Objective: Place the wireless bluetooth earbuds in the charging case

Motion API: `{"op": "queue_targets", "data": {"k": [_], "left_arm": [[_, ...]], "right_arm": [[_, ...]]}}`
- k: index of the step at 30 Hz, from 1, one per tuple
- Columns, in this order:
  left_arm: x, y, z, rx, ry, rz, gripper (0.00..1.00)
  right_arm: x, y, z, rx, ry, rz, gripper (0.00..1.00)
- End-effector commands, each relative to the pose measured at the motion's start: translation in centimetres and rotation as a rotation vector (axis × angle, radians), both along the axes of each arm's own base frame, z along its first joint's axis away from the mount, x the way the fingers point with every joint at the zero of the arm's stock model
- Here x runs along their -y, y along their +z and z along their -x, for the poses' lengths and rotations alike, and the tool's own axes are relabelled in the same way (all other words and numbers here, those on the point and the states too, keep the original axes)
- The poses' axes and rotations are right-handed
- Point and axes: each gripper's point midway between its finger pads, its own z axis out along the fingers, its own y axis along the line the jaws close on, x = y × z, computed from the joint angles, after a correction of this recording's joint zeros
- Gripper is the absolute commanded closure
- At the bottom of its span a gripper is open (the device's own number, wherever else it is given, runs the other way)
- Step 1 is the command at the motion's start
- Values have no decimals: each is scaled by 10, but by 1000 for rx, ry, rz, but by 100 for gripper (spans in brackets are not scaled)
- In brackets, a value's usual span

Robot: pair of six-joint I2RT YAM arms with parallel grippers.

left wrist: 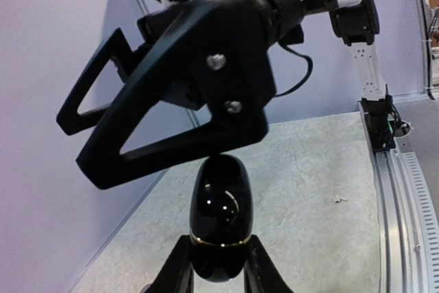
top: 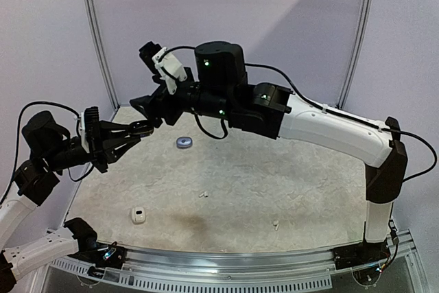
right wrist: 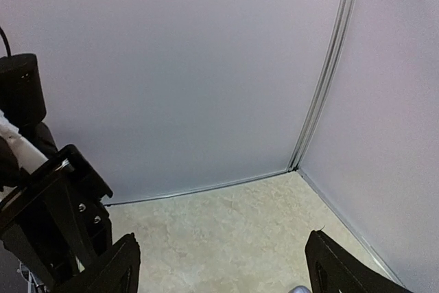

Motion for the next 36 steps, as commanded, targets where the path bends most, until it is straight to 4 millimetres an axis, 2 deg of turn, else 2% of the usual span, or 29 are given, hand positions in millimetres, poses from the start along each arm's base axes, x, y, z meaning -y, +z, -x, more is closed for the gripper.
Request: {"op": "queue_targets", "data": {"k": [1, 3, 6, 10, 12, 14, 15, 17, 18, 20, 21, 22, 25, 28, 30, 33, 34, 36], "left_arm": [[-4, 3, -5, -18, 32, 7, 100], [-4, 3, -7, -24, 47, 14, 100], [-4, 1, -8, -43, 42, 18, 100], [-6, -11, -17, -157, 91, 47, 100], [-9, -22, -27, -263, 142, 64, 100], [-12, -37, -35, -380, 189, 80, 100], [-14, -43, -40, -432, 219, 89, 100], [-19, -56, -50, -529, 284, 102, 100], [-21, -63, -54, -574, 311, 104, 100], [-24, -75, -63, -650, 364, 101, 100], [-27, -81, -68, -674, 395, 96, 100], [-30, -85, -74, -693, 432, 92, 100], [-37, -105, -93, -782, 506, 64, 100], [-38, -138, -111, -962, 514, 29, 100], [-50, -162, -129, -1103, 560, 37, 100], [-76, -201, -149, -1295, 661, 59, 100], [-81, -214, -154, -1340, 675, 54, 100], [-82, -227, -160, -1364, 655, 40, 100]], "right_arm": [[-6, -32, 26, 26, 58, 137, 15], [-3, -39, 26, 25, 45, 157, 15], [8, -33, 18, 25, -19, 147, 15], [24, -12, 1, 28, -122, 103, 13], [43, -1, -17, 6, -215, 72, 13], [72, 9, -40, -34, -330, 36, 13], [86, 6, -51, -55, -390, 30, 13], [119, -11, -74, -114, -504, 44, 12], [139, -13, -82, -159, -555, 29, 12], [171, -38, -99, -273, -639, 40, 12], [188, -47, -103, -315, -674, 45, 12], [201, -65, -107, -365, -711, 59, 12], [232, -105, -108, -468, -781, 103, 12], [247, -137, -104, -545, -804, 150, 12], [251, -154, -99, -569, -807, 195, 11], [257, -173, -94, -591, -818, 275, 11], [258, -178, -92, -596, -819, 298, 10], [260, -187, -90, -604, -821, 331, 10]]}}
